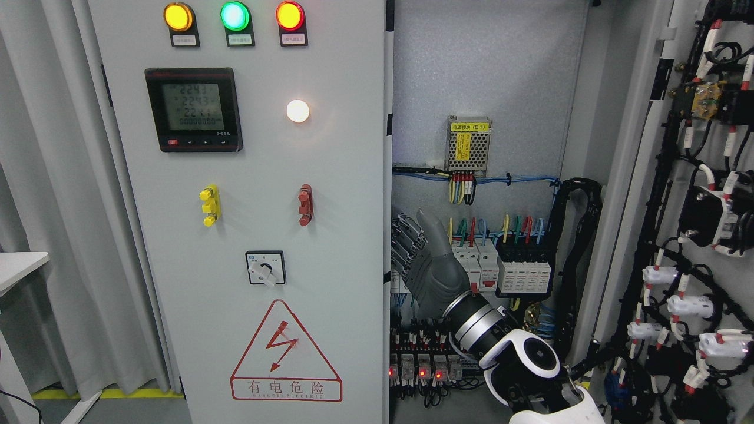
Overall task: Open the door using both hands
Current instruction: 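Raise the right hand to the inner edge of the meter door, then hook right hand fingers behind the meter door and swing it open, then push the meter door farther open with the right hand, then withdraw the right hand downward away from the cabinet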
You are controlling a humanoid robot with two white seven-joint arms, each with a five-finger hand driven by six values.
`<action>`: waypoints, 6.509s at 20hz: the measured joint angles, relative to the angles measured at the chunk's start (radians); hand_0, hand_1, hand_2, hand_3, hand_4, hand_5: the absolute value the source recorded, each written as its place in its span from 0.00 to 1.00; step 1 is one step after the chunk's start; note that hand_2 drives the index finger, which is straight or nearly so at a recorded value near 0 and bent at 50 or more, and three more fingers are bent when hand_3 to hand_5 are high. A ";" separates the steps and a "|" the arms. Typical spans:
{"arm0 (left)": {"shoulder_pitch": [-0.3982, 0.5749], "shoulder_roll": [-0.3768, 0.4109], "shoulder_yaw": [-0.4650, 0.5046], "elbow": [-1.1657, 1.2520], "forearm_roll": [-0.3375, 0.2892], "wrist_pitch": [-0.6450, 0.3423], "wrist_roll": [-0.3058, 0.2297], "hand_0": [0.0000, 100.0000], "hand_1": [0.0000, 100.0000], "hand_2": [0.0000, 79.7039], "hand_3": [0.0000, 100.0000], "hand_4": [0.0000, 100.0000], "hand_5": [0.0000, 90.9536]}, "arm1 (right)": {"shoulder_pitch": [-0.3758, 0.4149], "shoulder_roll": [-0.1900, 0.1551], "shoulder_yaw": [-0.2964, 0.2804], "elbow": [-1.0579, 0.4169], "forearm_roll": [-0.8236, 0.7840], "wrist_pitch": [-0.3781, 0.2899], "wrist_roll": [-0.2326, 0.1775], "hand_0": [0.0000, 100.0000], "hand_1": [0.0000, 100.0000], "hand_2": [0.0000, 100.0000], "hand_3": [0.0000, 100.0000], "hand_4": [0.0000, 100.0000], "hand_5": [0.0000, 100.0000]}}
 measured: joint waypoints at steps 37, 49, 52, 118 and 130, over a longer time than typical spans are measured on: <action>-0.011 0.000 0.002 0.000 0.001 0.000 -0.005 0.30 0.00 0.03 0.03 0.04 0.00 | 0.057 0.000 -0.010 -0.097 -0.103 0.095 0.137 0.22 0.00 0.00 0.00 0.00 0.00; -0.010 0.000 0.002 0.000 0.002 0.000 -0.003 0.30 0.00 0.03 0.03 0.04 0.00 | 0.089 0.000 0.098 -0.180 -0.095 0.044 0.024 0.22 0.00 0.00 0.00 0.00 0.00; -0.010 0.000 0.002 0.000 0.002 0.000 -0.003 0.30 0.00 0.03 0.03 0.04 0.00 | 0.089 0.000 0.135 -0.191 -0.095 0.040 0.021 0.22 0.00 0.00 0.00 0.00 0.00; -0.016 0.000 -0.001 0.000 -0.003 -0.003 0.063 0.30 0.00 0.04 0.03 0.04 0.00 | -0.221 0.000 0.754 -0.169 -0.332 -0.007 0.060 0.22 0.00 0.00 0.00 0.00 0.00; -0.016 0.000 -0.001 0.000 -0.003 -0.002 0.062 0.30 0.00 0.04 0.03 0.04 0.00 | -0.297 0.000 0.829 -0.150 -0.434 -0.038 0.035 0.22 0.00 0.00 0.00 0.00 0.00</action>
